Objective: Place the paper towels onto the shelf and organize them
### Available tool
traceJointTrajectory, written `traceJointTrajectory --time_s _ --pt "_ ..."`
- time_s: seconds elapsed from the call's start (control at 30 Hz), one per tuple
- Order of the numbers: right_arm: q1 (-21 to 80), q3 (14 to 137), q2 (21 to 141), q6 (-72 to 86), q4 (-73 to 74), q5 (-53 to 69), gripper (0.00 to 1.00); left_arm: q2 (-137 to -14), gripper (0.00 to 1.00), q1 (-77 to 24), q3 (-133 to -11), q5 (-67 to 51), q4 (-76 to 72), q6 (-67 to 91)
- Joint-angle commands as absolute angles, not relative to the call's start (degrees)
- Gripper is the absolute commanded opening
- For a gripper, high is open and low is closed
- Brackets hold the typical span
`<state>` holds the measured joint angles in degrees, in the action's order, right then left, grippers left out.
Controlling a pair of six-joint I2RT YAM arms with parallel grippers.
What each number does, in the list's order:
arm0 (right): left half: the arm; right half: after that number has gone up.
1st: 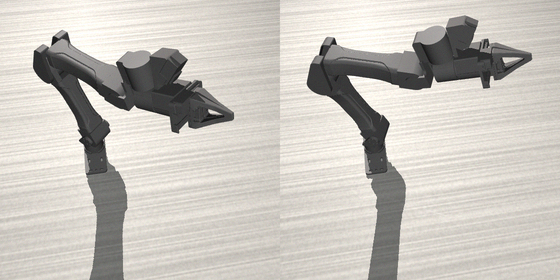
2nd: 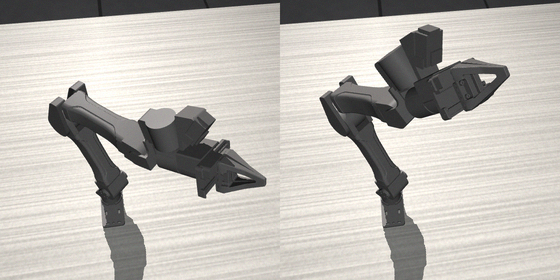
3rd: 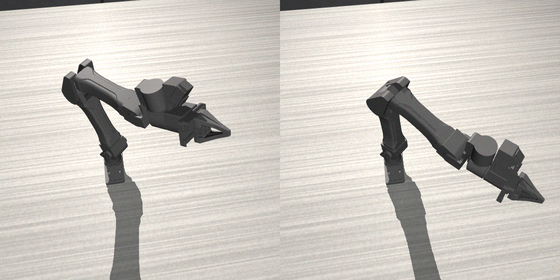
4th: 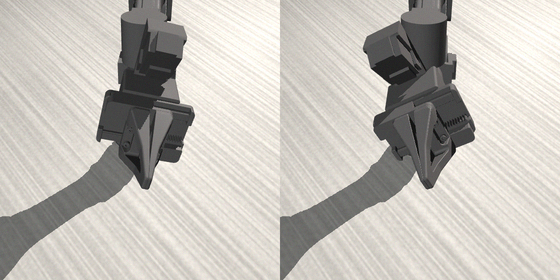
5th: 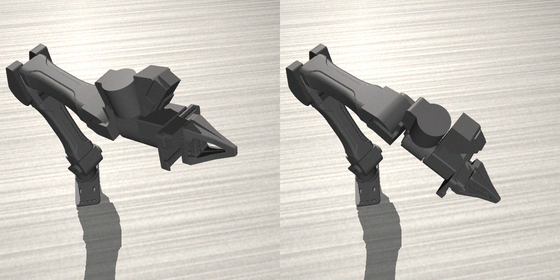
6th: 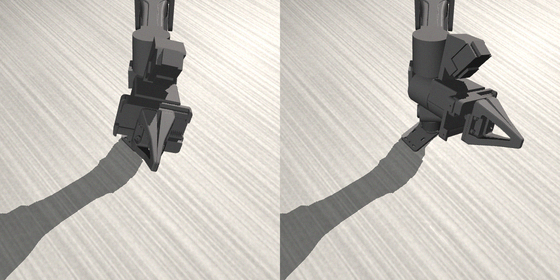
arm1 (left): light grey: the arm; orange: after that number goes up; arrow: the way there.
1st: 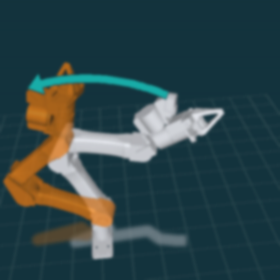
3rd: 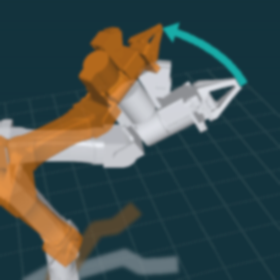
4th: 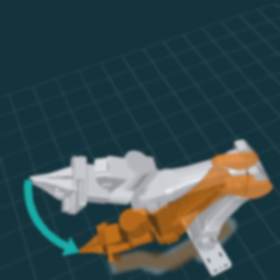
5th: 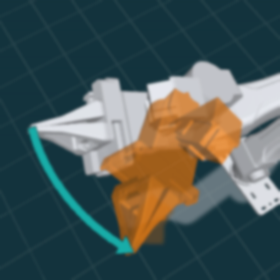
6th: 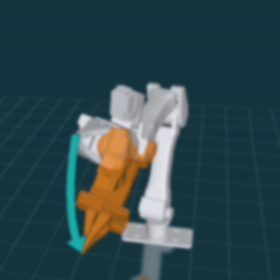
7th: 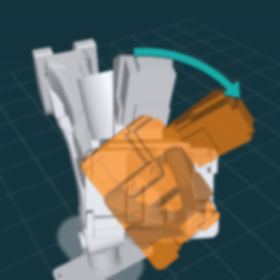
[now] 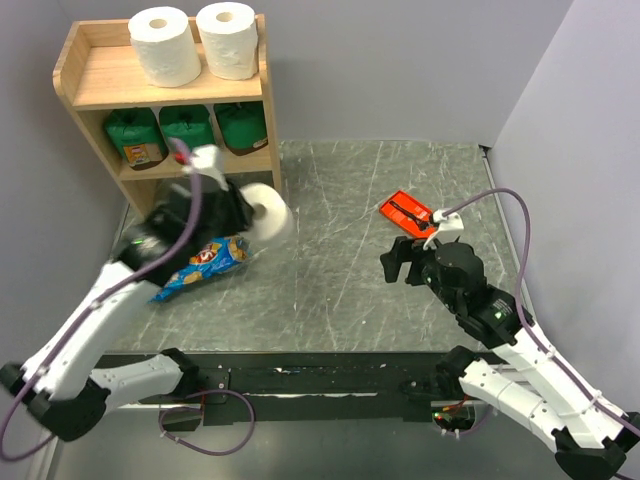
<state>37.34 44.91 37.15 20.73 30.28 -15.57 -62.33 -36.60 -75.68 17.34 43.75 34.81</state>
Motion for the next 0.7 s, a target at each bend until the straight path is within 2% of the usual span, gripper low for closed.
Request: traceJointTrajectory --time_s 0.0,0.33,0.5,0.67 --pt "37.0 46.8 35.5 20.5 31.1 -14.7 0.99 -57.6 0.30 -32.5 -87.3 26.9 49.2 30.6" --pt "37.0 47.5 34.1 21.4 33.0 -12.7 1.00 -65.4 0.30 -26.3 -116.3 40.8 54.1 21.5" --pt "37.0 49.1 33.4 21.1 33.9 -11.9 0.99 -68.0 0.30 -25.6 -121.9 47.5 49.2 15.9" --pt "37.0 50.0 33.0 20.7 34.9 -11.5 1.00 -71.1 0.30 -23.7 -124.7 47.9 46.6 13.3"
